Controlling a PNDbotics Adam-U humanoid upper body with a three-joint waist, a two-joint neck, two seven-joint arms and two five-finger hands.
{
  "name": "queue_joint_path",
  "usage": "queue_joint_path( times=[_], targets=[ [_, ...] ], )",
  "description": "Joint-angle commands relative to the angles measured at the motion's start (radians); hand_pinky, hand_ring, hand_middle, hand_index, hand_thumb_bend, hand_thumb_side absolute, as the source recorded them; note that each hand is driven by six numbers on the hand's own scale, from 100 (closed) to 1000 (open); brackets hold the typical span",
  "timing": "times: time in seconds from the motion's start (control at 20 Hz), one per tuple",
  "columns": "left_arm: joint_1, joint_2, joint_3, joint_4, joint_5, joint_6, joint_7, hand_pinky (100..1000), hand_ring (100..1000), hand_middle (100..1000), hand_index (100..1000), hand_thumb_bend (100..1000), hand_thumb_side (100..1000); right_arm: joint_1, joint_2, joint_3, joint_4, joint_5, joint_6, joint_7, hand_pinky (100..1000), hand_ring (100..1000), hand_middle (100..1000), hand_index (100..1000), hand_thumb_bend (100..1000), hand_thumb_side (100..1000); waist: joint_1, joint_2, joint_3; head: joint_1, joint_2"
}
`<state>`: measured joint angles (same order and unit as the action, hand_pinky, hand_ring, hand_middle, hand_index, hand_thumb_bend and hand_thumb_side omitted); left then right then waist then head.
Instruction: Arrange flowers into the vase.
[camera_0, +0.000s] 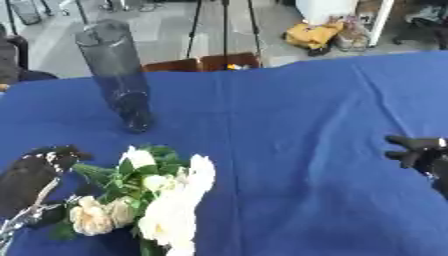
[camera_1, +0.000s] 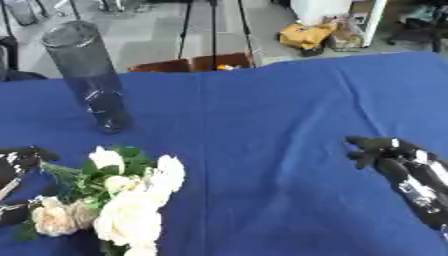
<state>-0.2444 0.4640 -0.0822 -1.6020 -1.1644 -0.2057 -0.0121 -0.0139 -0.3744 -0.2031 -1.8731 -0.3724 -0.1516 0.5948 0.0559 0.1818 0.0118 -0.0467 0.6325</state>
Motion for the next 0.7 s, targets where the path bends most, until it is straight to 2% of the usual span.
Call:
queue_joint_path(
  times=[0.05, 0.7],
  targets=[
    [-0.015, 0.012, 0.004, 0.002, -0.009, -0.002, 0.003, 697, 696, 648, 801, 343, 100, -0.008, -0.013, -0.01, -0.008, -0.008, -0.003, 0.001, 894, 955, 531, 770, 286, 521, -0.018, -0.002, -0.002, -0.002, -0.007],
    [-0.005, 0.039, 0.017, 0.027, -0.036, 0.007, 0.014, 710, 698, 647, 798, 368, 100, -0.009, -0.015, -0.011, -0.007, -0.011, -0.004, 0.001, 894, 955, 531, 770, 289, 521, -0.017, -0.004, 0.0, -0.002, -0.01]
  ],
)
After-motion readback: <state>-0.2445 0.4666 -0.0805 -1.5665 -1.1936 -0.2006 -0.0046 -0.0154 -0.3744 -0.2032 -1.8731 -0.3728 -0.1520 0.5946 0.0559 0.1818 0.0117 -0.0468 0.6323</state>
